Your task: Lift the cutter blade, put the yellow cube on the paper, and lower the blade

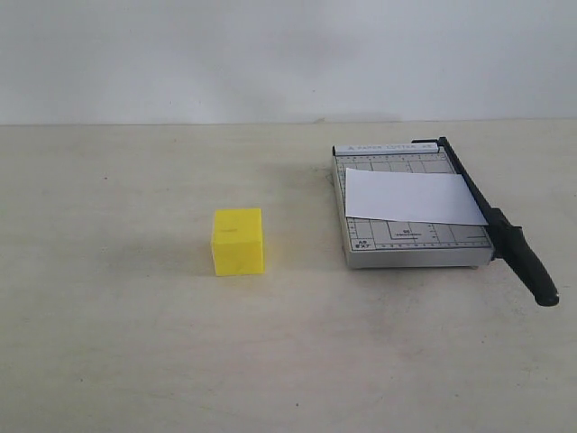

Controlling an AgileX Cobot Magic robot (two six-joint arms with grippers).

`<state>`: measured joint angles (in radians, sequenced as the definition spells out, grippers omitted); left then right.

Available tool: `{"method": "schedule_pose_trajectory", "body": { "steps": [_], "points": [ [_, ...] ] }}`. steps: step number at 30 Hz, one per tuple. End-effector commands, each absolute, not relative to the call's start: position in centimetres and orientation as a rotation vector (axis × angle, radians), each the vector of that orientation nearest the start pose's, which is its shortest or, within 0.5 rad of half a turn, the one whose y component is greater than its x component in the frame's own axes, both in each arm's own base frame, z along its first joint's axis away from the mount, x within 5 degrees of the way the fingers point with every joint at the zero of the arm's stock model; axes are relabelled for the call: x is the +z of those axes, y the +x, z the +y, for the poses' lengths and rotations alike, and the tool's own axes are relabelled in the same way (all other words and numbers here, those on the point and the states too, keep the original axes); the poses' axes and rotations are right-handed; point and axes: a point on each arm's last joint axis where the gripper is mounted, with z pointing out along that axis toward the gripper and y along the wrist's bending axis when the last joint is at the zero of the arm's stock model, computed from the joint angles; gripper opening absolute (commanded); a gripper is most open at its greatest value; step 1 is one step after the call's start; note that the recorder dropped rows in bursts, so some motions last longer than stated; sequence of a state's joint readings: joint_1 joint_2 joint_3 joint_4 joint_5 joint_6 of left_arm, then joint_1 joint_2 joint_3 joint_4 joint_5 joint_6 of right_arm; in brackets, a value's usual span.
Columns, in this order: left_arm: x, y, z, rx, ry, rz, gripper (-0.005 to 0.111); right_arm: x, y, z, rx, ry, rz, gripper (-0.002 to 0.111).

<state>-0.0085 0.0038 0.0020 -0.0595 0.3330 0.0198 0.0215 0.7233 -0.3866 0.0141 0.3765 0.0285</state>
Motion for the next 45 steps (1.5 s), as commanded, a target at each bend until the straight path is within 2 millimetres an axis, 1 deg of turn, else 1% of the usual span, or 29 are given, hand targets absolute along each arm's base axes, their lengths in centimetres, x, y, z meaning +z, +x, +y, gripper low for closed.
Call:
{"method": "schedule_pose_trajectory", "body": {
  "steps": [1, 2, 3, 5, 7, 8, 9, 10, 12, 14, 17, 20, 22, 25, 28, 31, 34, 40, 45],
  "points": [
    [18.3, 5.4, -0.2, -0.064, -0.029, 1.813, 0.004, 24.4, 13.5, 0.3, 0.060, 0.065, 2.202, 0.006],
    [18.3, 5.4, -0.2, -0.064, -0.029, 1.813, 0.004, 24.3, 13.4, 0.3, 0.060, 0.065, 2.215, 0.010],
    [18.3, 5.4, -0.2, -0.064, -0.029, 1.813, 0.004, 24.2, 13.4, 0.3, 0.059, 0.065, 2.228, 0.016],
    [18.3, 5.4, -0.2, -0.064, -0.029, 1.813, 0.004, 24.1, 13.2, 0.3, 0.059, 0.066, 2.250, 0.036],
    [18.3, 5.4, -0.2, -0.064, -0.029, 1.813, 0.004, 24.0, 13.2, 0.3, 0.058, 0.066, 2.259, 0.066],
    [18.3, 5.4, -0.2, -0.064, -0.029, 1.813, 0.004, 24.0, 13.2, 0.3, 0.061, 0.071, 2.259, 0.076],
    [18.3, 5.4, -0.2, -0.064, -0.029, 1.813, 0.004, 24.1, 13.2, 0.3, 0.065, 0.081, 2.261, 0.081],
    [18.3, 5.4, -0.2, -0.064, -0.029, 1.813, 0.004, 24.2, 13.2, 0.3, 0.065, 0.081, 2.271, 0.079],
    [18.3, 5.4, -0.2, -0.064, -0.029, 1.813, 0.004, 24.3, 13.2, 0.3, 0.063, 0.082, 2.306, 0.073],
    [18.3, 5.4, -0.2, -0.064, -0.029, 1.813, 0.004, 24.6, 13.6, 0.3, 0.061, 0.079, 2.341, 0.073],
    [18.3, 5.4, -0.2, -0.064, -0.029, 1.813, 0.004, 25.2, 14.6, 0.3, 0.055, 0.074, 2.412, 0.073],
    [18.3, 5.4, -0.2, -0.064, -0.029, 1.813, 0.004, 25.7, 16.5, 0.5, 0.043, 0.015, 2.483, 0.073],
    [18.3, 5.4, -0.2, -0.064, -0.029, 1.813, 0.004, 25.8, 17.8, 0.7, 0.066, -0.028, 2.536, 0.073],
    [18.3, 5.4, -0.2, -0.064, -0.029, 1.813, 0.004, 25.5, 20.0, 1.2, 0.115, -0.105, 2.621, 0.073],
    [18.3, 5.4, -0.2, -0.064, -0.029, 1.813, 0.004, 25.1, 22.2, 1.6, 0.151, -0.170, 2.667, 0.073],
    [18.3, 5.4, -0.2, -0.064, -0.029, 1.813, 0.004, 24.4, 24.2, 1.6, 0.147, -0.211, 2.714, 0.073],
    [18.3, 5.4, -0.2, -0.064, -0.029, 1.813, 0.004, 23.3, 25.6, 1.6, 0.138, -0.240, 2.762, 0.073],
    [18.3, 5.4, -0.2, -0.064, -0.029, 1.813, 0.004, 20.7, 27.3, 1.5, 0.123, -0.286, 2.816, 0.073],
    [18.3, 5.4, -0.2, -0.064, -0.029, 1.813, 0.004, 19.0, 28.4, 1.5, 0.113, -0.282, 2.825, 0.073]
  ]
}}
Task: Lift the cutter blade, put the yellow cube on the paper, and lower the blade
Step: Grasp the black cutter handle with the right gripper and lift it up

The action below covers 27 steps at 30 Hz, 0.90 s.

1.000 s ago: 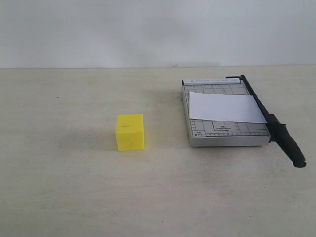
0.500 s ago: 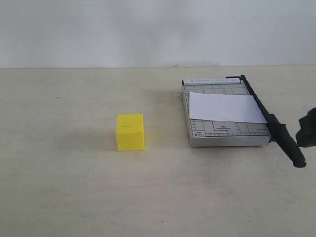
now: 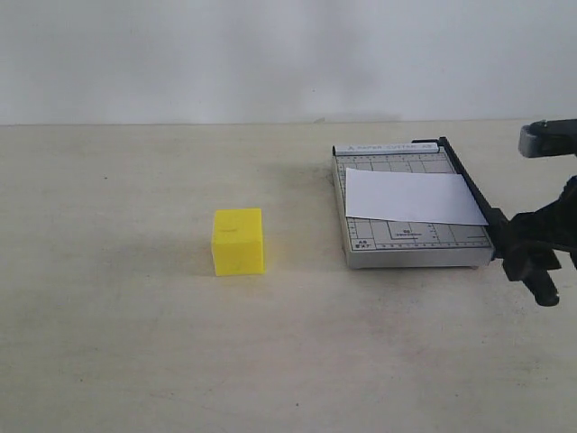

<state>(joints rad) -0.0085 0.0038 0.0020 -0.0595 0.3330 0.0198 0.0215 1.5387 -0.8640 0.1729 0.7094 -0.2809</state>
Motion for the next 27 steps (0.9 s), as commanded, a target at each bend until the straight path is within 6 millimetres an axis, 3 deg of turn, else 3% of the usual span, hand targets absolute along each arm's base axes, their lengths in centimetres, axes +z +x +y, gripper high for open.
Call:
{"method": "schedule_pose_trajectory", "body": {
  "steps": [1, 19, 21, 22, 23, 24, 27],
  "points": [
    [18.3, 5.4, -0.2, -0.064, -0.029, 1.813, 0.004, 18.7, 28.5, 1.5, 0.111, -0.281, 2.825, 0.073],
    [18.3, 5.4, -0.2, -0.064, -0.029, 1.813, 0.004, 15.8, 29.8, 1.4, 0.092, -0.304, 2.846, 0.070],
    [18.3, 5.4, -0.2, -0.064, -0.029, 1.813, 0.004, 15.8, 29.9, 1.4, 0.090, -0.306, 2.842, 0.053],
    [18.3, 5.4, -0.2, -0.064, -0.029, 1.813, 0.004, 15.8, 29.9, 1.4, 0.091, -0.307, 2.844, 0.035],
    [18.3, 5.4, -0.2, -0.064, -0.029, 1.813, 0.004, 15.8, 29.8, 1.4, 0.091, -0.307, 2.844, 0.025],
    [18.3, 5.4, -0.2, -0.064, -0.029, 1.813, 0.004, 16.0, 29.8, 1.4, 0.091, -0.304, 2.837, 0.004],
    [18.3, 5.4, -0.2, -0.064, -0.029, 1.813, 0.004, 17.0, 29.7, 1.4, 0.087, -0.301, 2.801, 0.000]
  ]
}}
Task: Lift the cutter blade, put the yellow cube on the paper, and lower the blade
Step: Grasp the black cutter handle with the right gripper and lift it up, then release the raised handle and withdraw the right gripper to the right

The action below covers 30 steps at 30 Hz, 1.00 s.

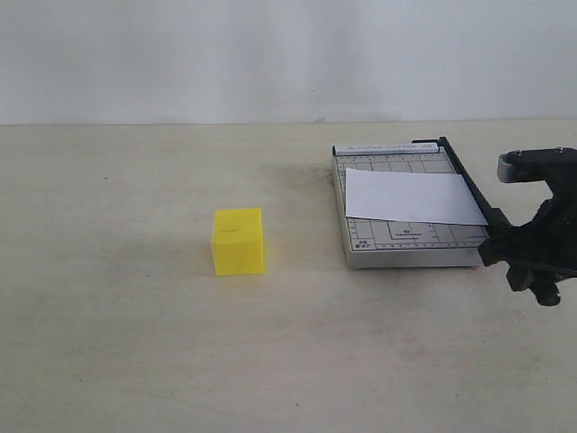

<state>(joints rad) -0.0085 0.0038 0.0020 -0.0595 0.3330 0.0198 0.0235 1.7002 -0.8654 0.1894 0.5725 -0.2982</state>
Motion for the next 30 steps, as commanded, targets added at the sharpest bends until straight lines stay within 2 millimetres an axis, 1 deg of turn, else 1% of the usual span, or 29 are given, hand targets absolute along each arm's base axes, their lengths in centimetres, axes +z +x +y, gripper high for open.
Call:
{"method": "schedule_pose_trajectory", "body": {
  "steps": [1, 2, 7, 9, 13, 21, 23, 25, 26, 27, 28, 29, 30],
  "points": [
    [18.3, 5.4, -0.2, -0.064, -0.029, 1.813, 0.004, 17.9, 29.7, 1.4, 0.079, -0.298, 2.763, 0.000],
    [18.3, 5.4, -0.2, -0.064, -0.029, 1.813, 0.004, 18.7, 29.6, 1.3, 0.074, -0.295, 2.730, 0.000],
    [18.3, 5.4, -0.2, -0.064, -0.029, 1.813, 0.004, 24.8, 29.9, 1.4, 0.062, -0.284, 2.546, 0.000],
    [18.3, 5.4, -0.2, -0.064, -0.029, 1.813, 0.004, 26.3, 30.1, 1.5, 0.062, -0.282, 2.506, 0.000],
    [18.3, 5.4, -0.2, -0.064, -0.029, 1.813, 0.004, 27.6, 30.5, 1.5, 0.061, -0.279, 2.475, 0.000],
    [18.3, 5.4, -0.2, -0.064, -0.029, 1.813, 0.004, 28.8, 30.9, 1.6, 0.074, -0.279, 2.443, 0.001],
    [18.3, 5.4, -0.2, -0.064, -0.029, 1.813, 0.004, 28.8, 30.9, 1.7, 0.075, -0.294, 2.438, 0.007],
    [18.3, 5.4, -0.2, -0.064, -0.029, 1.813, 0.004, 28.9, 30.9, 1.8, 0.090, -0.302, 2.433, 0.024],
    [18.3, 5.4, -0.2, -0.064, -0.029, 1.813, 0.004, 28.9, 30.9, 1.8, 0.099, -0.303, 2.431, 0.033],
    [18.3, 5.4, -0.2, -0.064, -0.029, 1.813, 0.004, 28.9, 30.9, 2.0, 0.115, -0.301, 2.425, 0.049],
    [18.3, 5.4, -0.2, -0.064, -0.029, 1.813, 0.004, 28.9, 31.0, 2.1, 0.128, -0.303, 2.419, 0.060],
    [18.3, 5.4, -0.2, -0.064, -0.029, 1.813, 0.004, 29.0, 31.0, 2.2, 0.145, -0.302, 2.415, 0.068],
    [18.3, 5.4, -0.2, -0.064, -0.029, 1.813, 0.004, 29.0, 31.0, 2.3, 0.154, -0.313, 2.409, 0.067]
  ]
}}
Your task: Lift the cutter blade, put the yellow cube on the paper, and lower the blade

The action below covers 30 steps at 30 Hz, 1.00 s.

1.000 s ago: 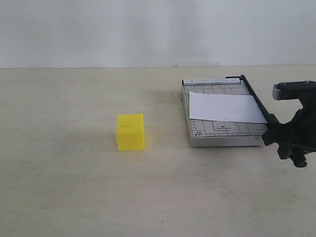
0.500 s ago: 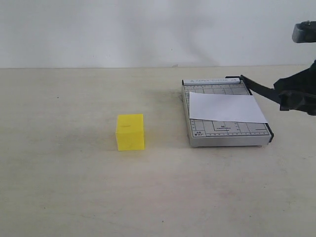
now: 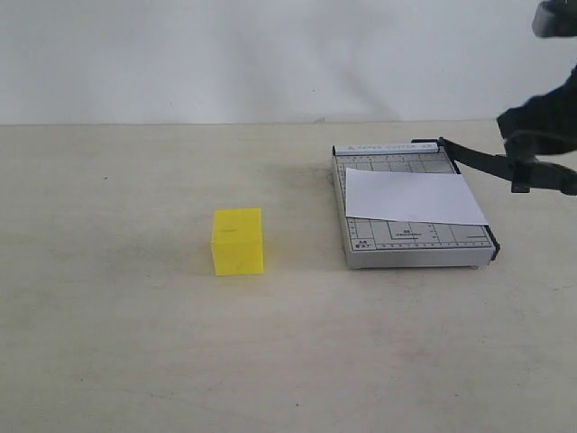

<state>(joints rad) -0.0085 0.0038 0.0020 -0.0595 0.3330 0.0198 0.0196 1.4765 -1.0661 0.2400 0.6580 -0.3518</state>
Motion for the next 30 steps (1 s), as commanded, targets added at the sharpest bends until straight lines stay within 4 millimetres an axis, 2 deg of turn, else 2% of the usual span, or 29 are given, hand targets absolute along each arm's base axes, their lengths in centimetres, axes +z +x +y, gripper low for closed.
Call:
{"method": "schedule_pose_trajectory", "body": {
  "steps": [1, 3, 6, 10, 16, 22, 25, 26, 30],
  "points": [
    [18.3, 5.4, -0.2, -0.064, -0.029, 1.813, 0.004, 29.0, 30.9, 2.4, 0.168, -0.319, 2.403, 0.062],
    [18.3, 5.4, -0.2, -0.064, -0.029, 1.813, 0.004, 29.0, 30.6, 2.7, 0.201, -0.352, 2.360, 0.050],
    [18.3, 5.4, -0.2, -0.064, -0.029, 1.813, 0.004, 29.1, 29.2, 3.0, 0.238, -0.351, 2.250, 0.043],
    [18.3, 5.4, -0.2, -0.064, -0.029, 1.813, 0.004, 28.4, 26.1, 2.9, 0.232, -0.304, 2.165, 0.043],
    [18.3, 5.4, -0.2, -0.064, -0.029, 1.813, 0.004, 26.9, 19.5, 1.9, 0.176, -0.148, 2.058, 0.043],
    [18.3, 5.4, -0.2, -0.064, -0.029, 1.813, 0.004, 27.8, 13.2, 1.6, 0.161, -0.113, 1.846, 0.043],
    [18.3, 5.4, -0.2, -0.064, -0.029, 1.813, 0.004, 28.2, 10.8, 1.8, 0.214, -0.080, 1.757, 0.043],
    [18.3, 5.4, -0.2, -0.064, -0.029, 1.813, 0.004, 28.3, 9.3, 2.0, 0.256, -0.081, 1.712, 0.043],
    [18.3, 5.4, -0.2, -0.064, -0.029, 1.813, 0.004, 28.4, 7.0, 2.1, 0.314, -0.059, 1.614, 0.043]
  ]
}}
